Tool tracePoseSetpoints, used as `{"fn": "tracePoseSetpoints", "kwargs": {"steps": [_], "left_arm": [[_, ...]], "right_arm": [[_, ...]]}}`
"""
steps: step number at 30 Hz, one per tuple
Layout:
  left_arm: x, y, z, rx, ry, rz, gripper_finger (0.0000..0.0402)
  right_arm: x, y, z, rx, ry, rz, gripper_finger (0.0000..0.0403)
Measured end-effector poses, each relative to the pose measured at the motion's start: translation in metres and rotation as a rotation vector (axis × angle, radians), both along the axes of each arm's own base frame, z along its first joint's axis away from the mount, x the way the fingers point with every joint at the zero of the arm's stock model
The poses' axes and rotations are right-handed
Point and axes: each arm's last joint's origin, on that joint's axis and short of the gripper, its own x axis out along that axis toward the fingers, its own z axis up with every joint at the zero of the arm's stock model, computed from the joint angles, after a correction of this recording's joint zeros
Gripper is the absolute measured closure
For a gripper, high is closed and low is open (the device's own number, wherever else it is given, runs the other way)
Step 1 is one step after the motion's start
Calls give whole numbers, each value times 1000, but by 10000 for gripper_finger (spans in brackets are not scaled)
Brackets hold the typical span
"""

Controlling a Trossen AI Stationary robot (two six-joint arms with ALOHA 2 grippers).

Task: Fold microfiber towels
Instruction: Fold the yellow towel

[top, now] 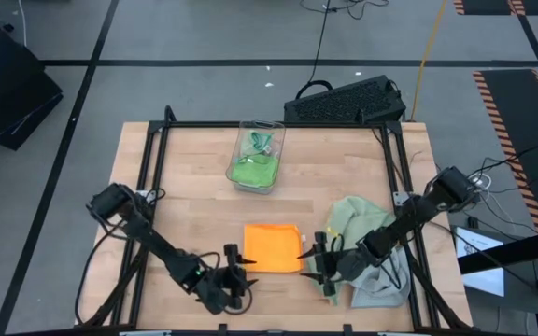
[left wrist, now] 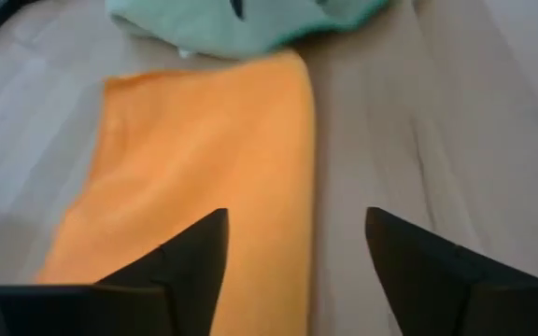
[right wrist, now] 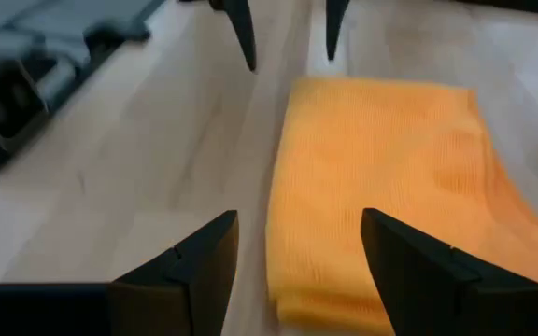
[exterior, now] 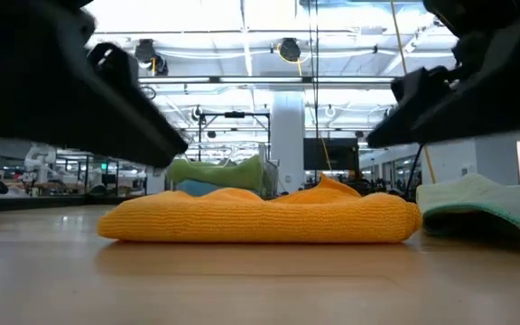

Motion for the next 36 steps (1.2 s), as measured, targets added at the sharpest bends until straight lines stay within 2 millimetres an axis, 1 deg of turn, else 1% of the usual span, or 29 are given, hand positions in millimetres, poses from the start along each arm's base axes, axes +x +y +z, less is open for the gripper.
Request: {"fn": "tracePoseSetpoints", "kwargs": {"steps": [3, 6, 10, 12, 15, 18, 23, 27, 33, 34, 36], "left_arm": [[-2, -4, -8, 27, 20, -16, 127], [-1, -2, -15, 59, 44, -12, 128], [0, 4, -20, 105, 79, 2, 150], [0, 7, -22, 124, 111, -2, 162], [4, 16, -25, 91, 169, -17, 181], [8, 22, -25, 59, 193, -7, 208], [13, 28, -25, 4, 225, -18, 264], [14, 28, -25, -43, 232, -7, 312], [12, 25, -25, -134, 236, 23, 385], [11, 24, -24, -143, 234, 24, 391], [10, 23, -21, -156, 231, 25, 392]], "right_arm": [[1, 5, -10, -20, 4, 18, 182], [4, 9, -21, -56, 9, 35, 181], [9, 11, -28, -100, 11, 24, 177], [10, 9, -30, -111, 18, 20, 173], [11, 5, -34, -131, 57, 31, 172], [12, 2, -35, -155, 77, 39, 181], [14, -1, -35, -193, 71, 54, 219], [16, -4, -36, -161, 89, 87, 269], [17, -2, -33, -146, 69, 107, 344], [17, -2, -33, -144, 65, 108, 354], [17, 0, -32, -149, 55, 112, 368]]}}
